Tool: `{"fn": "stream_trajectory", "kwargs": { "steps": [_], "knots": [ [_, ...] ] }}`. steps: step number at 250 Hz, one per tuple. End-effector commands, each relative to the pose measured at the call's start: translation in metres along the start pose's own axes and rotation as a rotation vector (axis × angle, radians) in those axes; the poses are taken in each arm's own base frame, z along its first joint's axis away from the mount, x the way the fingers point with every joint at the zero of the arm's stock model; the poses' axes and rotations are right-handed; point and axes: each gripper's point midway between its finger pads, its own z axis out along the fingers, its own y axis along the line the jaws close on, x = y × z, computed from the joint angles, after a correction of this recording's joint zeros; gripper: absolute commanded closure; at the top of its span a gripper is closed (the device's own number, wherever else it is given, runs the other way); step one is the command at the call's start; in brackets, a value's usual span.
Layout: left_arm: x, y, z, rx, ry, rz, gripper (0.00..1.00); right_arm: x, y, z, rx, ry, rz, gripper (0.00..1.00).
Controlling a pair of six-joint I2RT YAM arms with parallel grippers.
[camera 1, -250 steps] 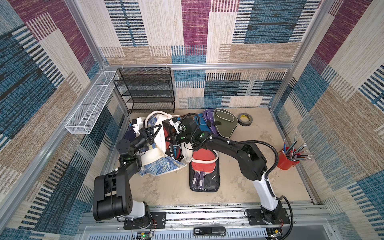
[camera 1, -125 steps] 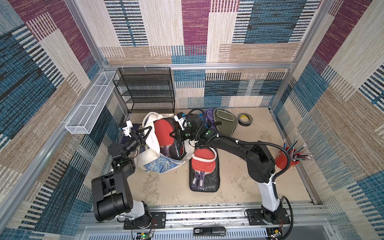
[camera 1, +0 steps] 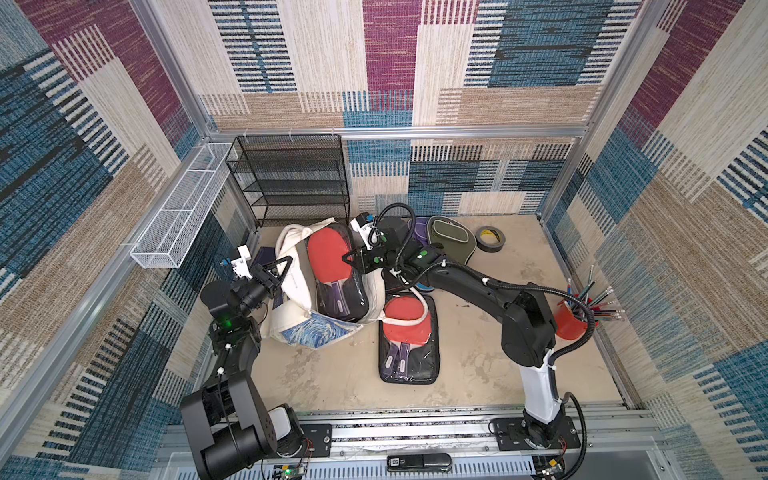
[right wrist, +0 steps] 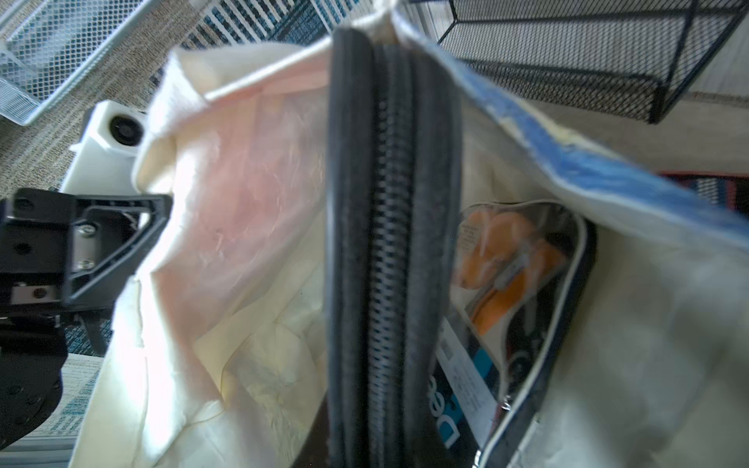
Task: Remove the ping pong set from the canvas bag
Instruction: Pick up the ping pong set from the canvas bag, then place the ping pong set at the ping pong set.
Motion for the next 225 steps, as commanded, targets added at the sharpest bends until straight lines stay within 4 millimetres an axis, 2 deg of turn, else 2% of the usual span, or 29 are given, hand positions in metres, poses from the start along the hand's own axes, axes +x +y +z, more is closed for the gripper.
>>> {"fn": "stream_trajectory", "kwargs": {
  "steps": [1, 55, 58, 89, 149, 157, 162, 174, 199, 225],
  "knots": [
    [-0.002, 0.007, -0.001, -0.011, -0.001, -0.005, 1.0, -0.035, 0.005, -0.029, -0.004, -0.114, -0.025, 1.0],
    [-0.011, 0.008, -0.001, -0.027, -0.024, 0.008, 1.0, -0.052, 0.002, -0.097, -0.005, -0.171, 0.019, 1.0],
    [-0.012, 0.008, -0.001, -0.028, -0.024, 0.01, 1.0, -0.046, -0.003, -0.099, 0.004, -0.161, 0.028, 1.0],
    [-0.022, 0.006, -0.004, -0.042, -0.049, 0.024, 1.0, -0.035, -0.021, -0.139, 0.023, -0.167, 0.094, 1.0],
    [-0.051, 0.002, -0.012, -0.056, -0.119, 0.045, 1.0, 0.018, -0.073, -0.21, 0.126, -0.111, 0.255, 1.0],
    [-0.054, 0.002, -0.013, -0.056, -0.123, 0.044, 1.0, 0.02, -0.081, -0.221, 0.148, -0.129, 0.267, 1.0],
    [-0.055, 0.002, -0.012, -0.057, -0.124, 0.042, 1.0, 0.03, -0.082, -0.224, 0.14, -0.1, 0.289, 1.0],
    [-0.057, 0.002, -0.012, -0.054, -0.129, 0.041, 1.0, 0.04, -0.089, -0.235, 0.151, -0.093, 0.319, 1.0],
    [-0.06, 0.002, -0.011, -0.052, -0.126, 0.039, 1.0, 0.064, -0.098, -0.249, 0.15, -0.06, 0.387, 1.0],
    [-0.062, -0.002, -0.01, -0.044, -0.126, 0.044, 1.0, 0.093, -0.101, -0.25, 0.138, -0.013, 0.446, 1.0]
  ]
}}
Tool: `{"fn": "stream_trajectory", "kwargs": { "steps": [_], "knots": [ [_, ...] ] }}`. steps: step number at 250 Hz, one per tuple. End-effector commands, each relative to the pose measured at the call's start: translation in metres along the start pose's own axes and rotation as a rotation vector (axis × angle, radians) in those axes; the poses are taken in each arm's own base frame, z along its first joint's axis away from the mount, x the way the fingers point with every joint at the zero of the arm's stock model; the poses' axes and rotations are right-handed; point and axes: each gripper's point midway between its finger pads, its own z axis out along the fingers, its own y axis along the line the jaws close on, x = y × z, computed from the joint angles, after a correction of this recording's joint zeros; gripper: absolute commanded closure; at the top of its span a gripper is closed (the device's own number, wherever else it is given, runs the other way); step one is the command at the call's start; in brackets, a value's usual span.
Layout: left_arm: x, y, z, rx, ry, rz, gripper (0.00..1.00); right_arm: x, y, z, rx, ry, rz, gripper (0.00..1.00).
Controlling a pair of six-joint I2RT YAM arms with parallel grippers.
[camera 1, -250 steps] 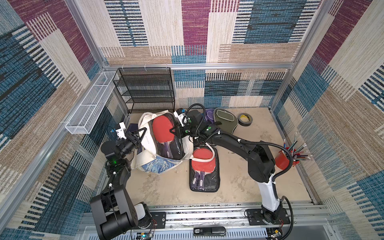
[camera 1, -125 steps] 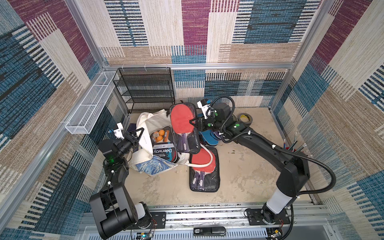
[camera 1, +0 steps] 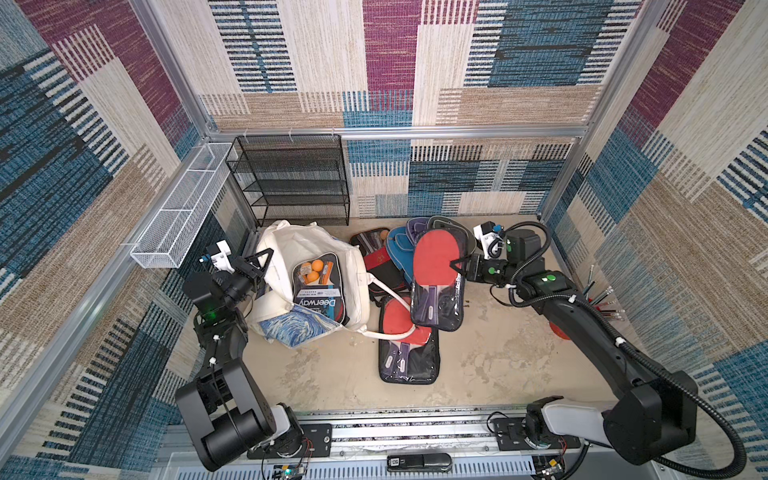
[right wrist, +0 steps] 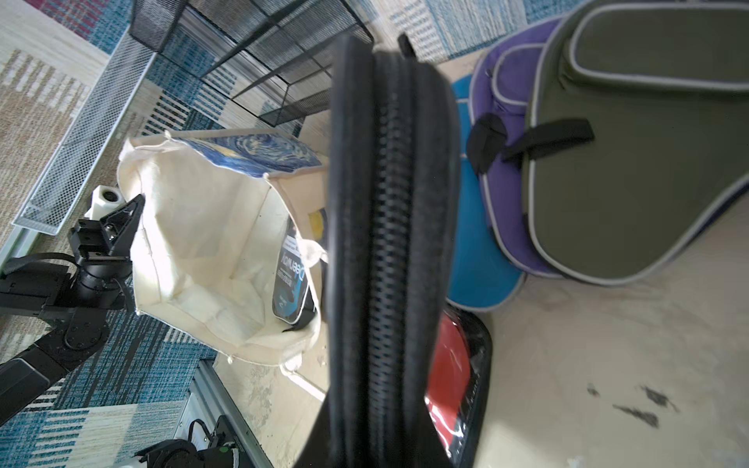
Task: Remove the ping pong set from the canvas bag
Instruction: Place the ping pong set at the ping pong set.
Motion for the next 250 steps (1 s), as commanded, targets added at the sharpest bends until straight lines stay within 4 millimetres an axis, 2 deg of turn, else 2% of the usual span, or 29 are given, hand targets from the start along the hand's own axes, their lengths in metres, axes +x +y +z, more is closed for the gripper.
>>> {"fn": "stream_trajectory", "kwargs": {
  "steps": [1, 42, 73, 108, 208, 250],
  "knots": [
    [-0.01, -0.011, 0.001, 0.02, -0.028, 0.033, 1.0, 0.027, 0.003, -0.004, -0.077, 0.079, 0.055, 1.0],
    [-0.012, -0.014, 0.002, 0.024, -0.023, 0.038, 1.0, 0.069, -0.01, -0.001, -0.1, 0.164, 0.138, 1.0],
    [-0.013, -0.012, 0.001, 0.018, -0.029, 0.039, 1.0, 0.09, -0.021, -0.003, -0.074, 0.201, 0.152, 1.0],
    [-0.013, -0.012, 0.002, 0.025, -0.029, 0.038, 1.0, 0.111, -0.039, 0.005, -0.06, 0.233, 0.179, 1.0],
    [-0.008, -0.02, 0.001, 0.062, -0.016, 0.045, 1.0, 0.129, -0.097, 0.036, 0.031, 0.236, 0.194, 1.0],
    [-0.004, -0.031, 0.004, 0.103, 0.005, 0.062, 1.0, 0.145, -0.137, 0.044, 0.136, 0.23, 0.216, 1.0]
  ]
}}
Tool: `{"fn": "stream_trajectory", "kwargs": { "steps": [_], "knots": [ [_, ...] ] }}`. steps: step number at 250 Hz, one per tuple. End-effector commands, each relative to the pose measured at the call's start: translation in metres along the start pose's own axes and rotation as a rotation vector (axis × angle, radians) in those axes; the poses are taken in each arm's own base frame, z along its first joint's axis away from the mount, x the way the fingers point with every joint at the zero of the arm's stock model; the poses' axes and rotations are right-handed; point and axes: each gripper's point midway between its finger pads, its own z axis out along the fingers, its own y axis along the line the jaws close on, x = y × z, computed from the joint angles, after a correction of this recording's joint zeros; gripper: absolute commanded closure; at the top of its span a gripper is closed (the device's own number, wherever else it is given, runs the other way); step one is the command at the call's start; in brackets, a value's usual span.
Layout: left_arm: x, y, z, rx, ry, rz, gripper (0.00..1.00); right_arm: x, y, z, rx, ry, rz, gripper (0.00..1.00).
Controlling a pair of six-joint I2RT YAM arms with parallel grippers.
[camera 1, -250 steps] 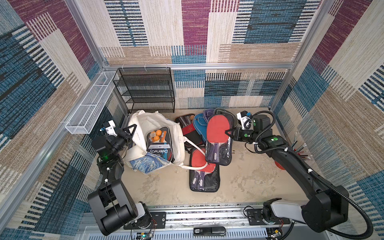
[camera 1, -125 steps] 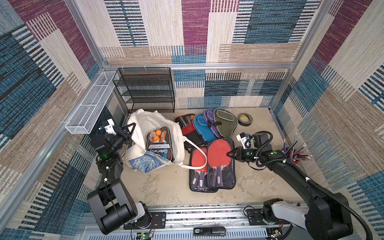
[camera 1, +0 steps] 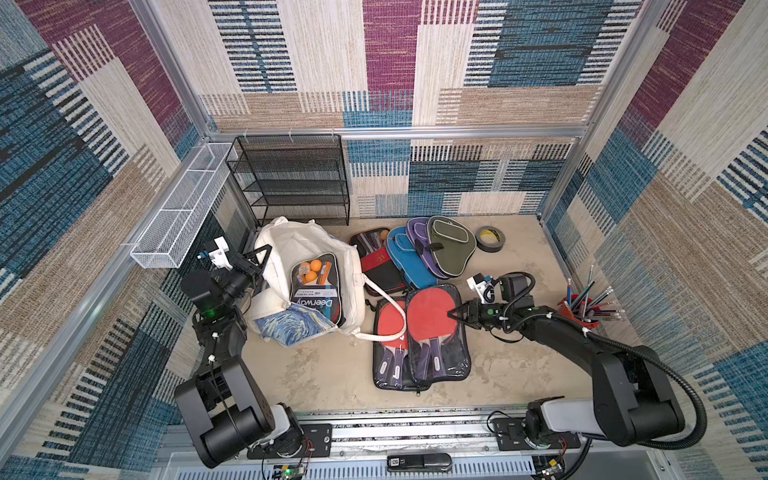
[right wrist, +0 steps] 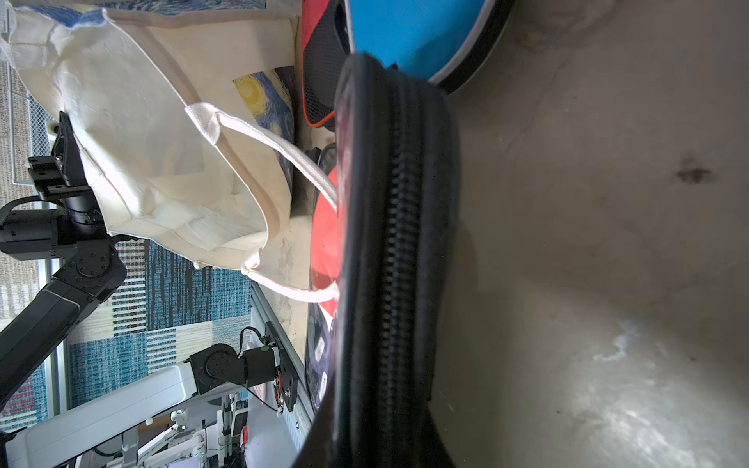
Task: Remove the ping pong set from the canvas bag
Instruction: Place the ping pong set at the ping pong set.
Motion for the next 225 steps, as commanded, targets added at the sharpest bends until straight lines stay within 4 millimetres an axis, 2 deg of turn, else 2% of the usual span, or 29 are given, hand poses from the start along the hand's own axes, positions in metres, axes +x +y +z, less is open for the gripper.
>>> {"fn": "stream_trajectory", "kwargs": {
  "steps": [1, 25, 51, 75, 104, 121, 135, 156, 175, 198, 225],
  "knots": [
    [0.001, -0.021, 0.001, 0.069, 0.007, 0.055, 1.0, -0.005, -0.061, 0.0, 0.245, -0.072, -0.021, 1.0],
    [0.004, -0.025, 0.003, 0.083, 0.02, 0.062, 1.0, -0.015, -0.078, -0.01, 0.28, -0.121, 0.012, 1.0],
    [0.006, -0.026, 0.005, 0.091, 0.026, 0.063, 1.0, -0.032, -0.088, -0.027, 0.342, -0.194, 0.022, 0.98],
    [0.007, -0.026, 0.007, 0.095, 0.028, 0.065, 1.0, -0.042, -0.093, -0.037, 0.377, -0.229, 0.027, 0.71],
    [0.007, -0.027, 0.008, 0.107, 0.031, 0.058, 1.0, -0.044, -0.098, -0.041, 0.413, -0.238, 0.03, 0.41],
    [0.007, -0.028, 0.008, 0.109, 0.032, 0.058, 1.0, -0.046, -0.1, -0.042, 0.426, -0.243, 0.032, 0.28],
    [0.007, -0.029, 0.008, 0.11, 0.031, 0.057, 1.0, -0.048, -0.099, -0.045, 0.431, -0.251, 0.027, 0.24],
    [0.008, -0.029, 0.008, 0.113, 0.033, 0.057, 1.0, -0.055, -0.09, -0.051, 0.432, -0.283, 0.005, 0.22],
    [0.009, -0.028, 0.009, 0.114, 0.032, 0.051, 1.0, -0.065, -0.075, -0.058, 0.41, -0.314, -0.031, 0.21],
    [0.01, -0.03, 0.009, 0.124, 0.034, 0.045, 1.0, -0.079, -0.047, -0.065, 0.352, -0.346, -0.1, 0.18],
    [0.013, -0.03, 0.008, 0.126, 0.037, 0.037, 1.0, -0.092, -0.004, -0.068, 0.295, -0.366, -0.225, 0.13]
  ]
}}
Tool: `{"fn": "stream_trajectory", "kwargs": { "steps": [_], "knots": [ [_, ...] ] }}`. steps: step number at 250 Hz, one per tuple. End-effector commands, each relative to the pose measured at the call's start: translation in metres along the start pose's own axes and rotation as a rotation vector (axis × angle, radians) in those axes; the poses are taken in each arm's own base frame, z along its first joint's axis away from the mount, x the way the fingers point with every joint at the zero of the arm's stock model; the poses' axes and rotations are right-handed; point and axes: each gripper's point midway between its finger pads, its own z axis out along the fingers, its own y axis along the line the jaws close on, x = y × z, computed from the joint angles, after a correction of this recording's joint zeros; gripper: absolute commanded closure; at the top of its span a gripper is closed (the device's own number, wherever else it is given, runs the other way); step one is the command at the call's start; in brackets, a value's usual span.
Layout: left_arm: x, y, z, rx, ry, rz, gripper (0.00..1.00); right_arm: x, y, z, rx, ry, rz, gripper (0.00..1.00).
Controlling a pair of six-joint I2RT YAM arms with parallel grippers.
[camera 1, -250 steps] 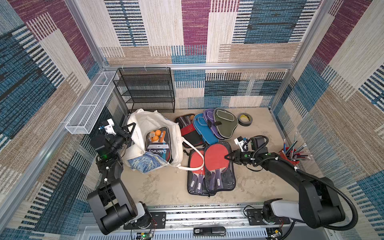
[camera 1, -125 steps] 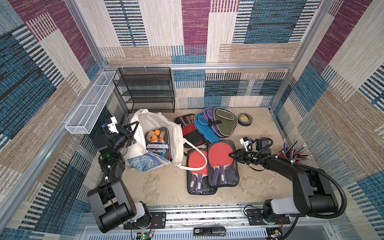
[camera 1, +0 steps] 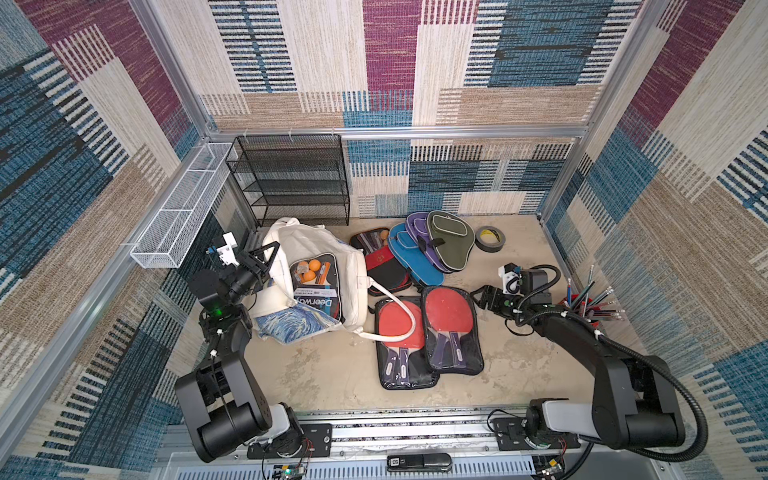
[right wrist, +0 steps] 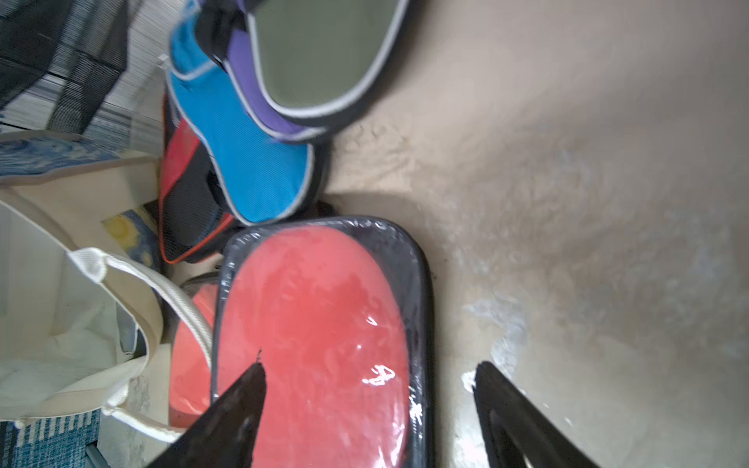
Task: Remove the ping pong set from the canvas bag
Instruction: Place the ping pong set at the ping pong set, then pick up the ping pong set from the canvas bag.
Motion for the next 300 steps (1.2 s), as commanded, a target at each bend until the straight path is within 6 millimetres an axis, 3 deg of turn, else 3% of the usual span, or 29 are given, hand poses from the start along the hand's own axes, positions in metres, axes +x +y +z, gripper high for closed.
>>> {"fn": "stream_trajectory", "kwargs": {
  "steps": [1, 38, 84, 127, 180, 251, 300],
  "knots": [
    [0.0, -0.014, -0.001, 0.044, -0.011, 0.048, 1.0, -0.019, 0.038, -0.011, -0.085, -0.044, -0.118, 0.13],
    [0.007, -0.013, -0.004, 0.03, -0.009, 0.043, 1.0, -0.032, 0.11, -0.016, -0.237, -0.069, -0.245, 0.05],
    [0.013, -0.011, -0.007, -0.004, 0.003, 0.054, 1.0, -0.026, 0.183, -0.003, -0.391, -0.023, -0.357, 0.01],
    [0.014, -0.01, -0.008, -0.011, -0.002, 0.055, 1.0, -0.008, 0.227, 0.017, -0.47, 0.036, -0.421, 0.01],
    [0.015, -0.008, -0.009, -0.012, -0.007, 0.059, 1.0, 0.036, 0.288, 0.044, -0.572, 0.142, -0.492, 0.01],
    [0.014, -0.01, -0.008, -0.008, -0.003, 0.068, 1.0, 0.092, 0.343, 0.089, -0.657, 0.266, -0.542, 0.01],
    [0.014, -0.008, -0.008, -0.006, -0.002, 0.065, 1.0, 0.118, 0.358, 0.129, -0.651, 0.307, -0.563, 0.0]
  ]
}}
